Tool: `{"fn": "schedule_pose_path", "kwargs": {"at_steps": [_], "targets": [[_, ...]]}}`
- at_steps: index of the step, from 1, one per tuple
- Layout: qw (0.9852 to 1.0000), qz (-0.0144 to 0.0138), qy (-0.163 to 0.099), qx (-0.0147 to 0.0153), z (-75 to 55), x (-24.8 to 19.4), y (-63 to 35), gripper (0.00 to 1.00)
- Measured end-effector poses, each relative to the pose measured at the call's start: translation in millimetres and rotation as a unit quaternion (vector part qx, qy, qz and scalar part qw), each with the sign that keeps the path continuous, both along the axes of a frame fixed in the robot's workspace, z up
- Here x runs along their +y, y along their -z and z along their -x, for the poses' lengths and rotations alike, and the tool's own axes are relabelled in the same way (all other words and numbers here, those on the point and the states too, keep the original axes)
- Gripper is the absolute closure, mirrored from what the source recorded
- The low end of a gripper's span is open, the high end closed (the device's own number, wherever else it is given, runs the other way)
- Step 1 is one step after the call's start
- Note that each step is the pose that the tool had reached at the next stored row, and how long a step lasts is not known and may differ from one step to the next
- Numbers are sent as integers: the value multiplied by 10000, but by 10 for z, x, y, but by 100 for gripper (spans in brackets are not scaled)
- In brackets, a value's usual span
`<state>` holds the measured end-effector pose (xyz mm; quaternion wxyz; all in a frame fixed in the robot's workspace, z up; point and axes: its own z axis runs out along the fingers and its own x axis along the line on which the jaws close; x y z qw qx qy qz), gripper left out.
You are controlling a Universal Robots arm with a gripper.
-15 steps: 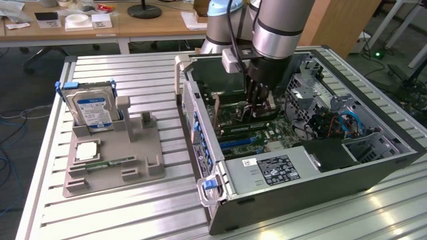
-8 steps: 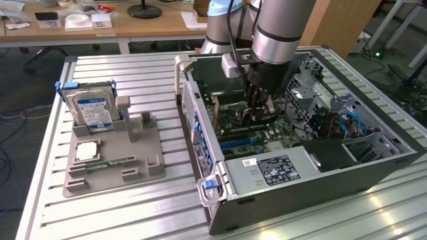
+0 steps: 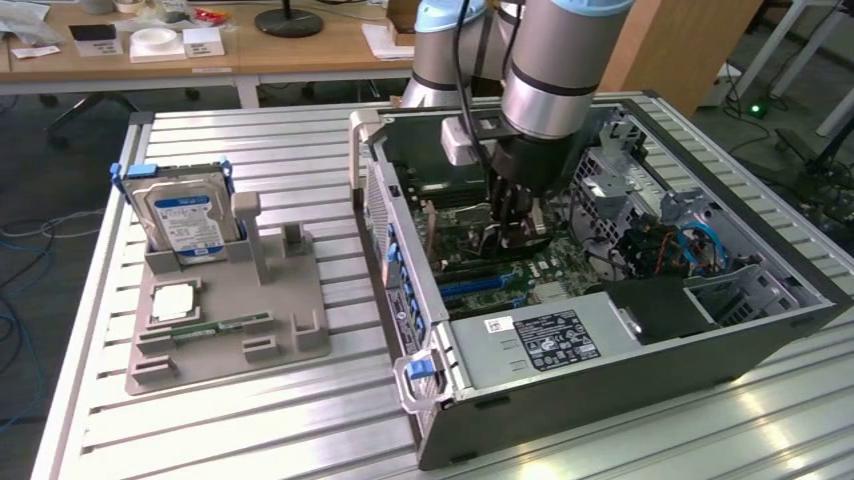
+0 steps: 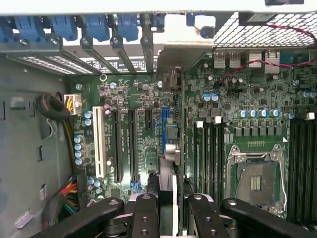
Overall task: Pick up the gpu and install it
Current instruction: 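Insert the gpu into the slot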
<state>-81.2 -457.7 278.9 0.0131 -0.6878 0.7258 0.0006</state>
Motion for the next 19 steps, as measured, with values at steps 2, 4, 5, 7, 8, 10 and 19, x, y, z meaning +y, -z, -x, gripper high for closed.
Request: {"fn": "schedule_pose_path", "kwargs": {"at_steps": [2,4,5,7,8,10,19], "targets": [[10000,0,0,1,9,0,12,73],[10000,0,0,3,10,-2,29,73],[10000,1,-1,4,10,-8,33,73],[10000,0,0,5,10,-22,42,73],[10000,0,0,6,10,-29,46,73],[10000,0,0,8,10,-41,56,73],[10000,-1,1,20,10,-72,98,73]]}}
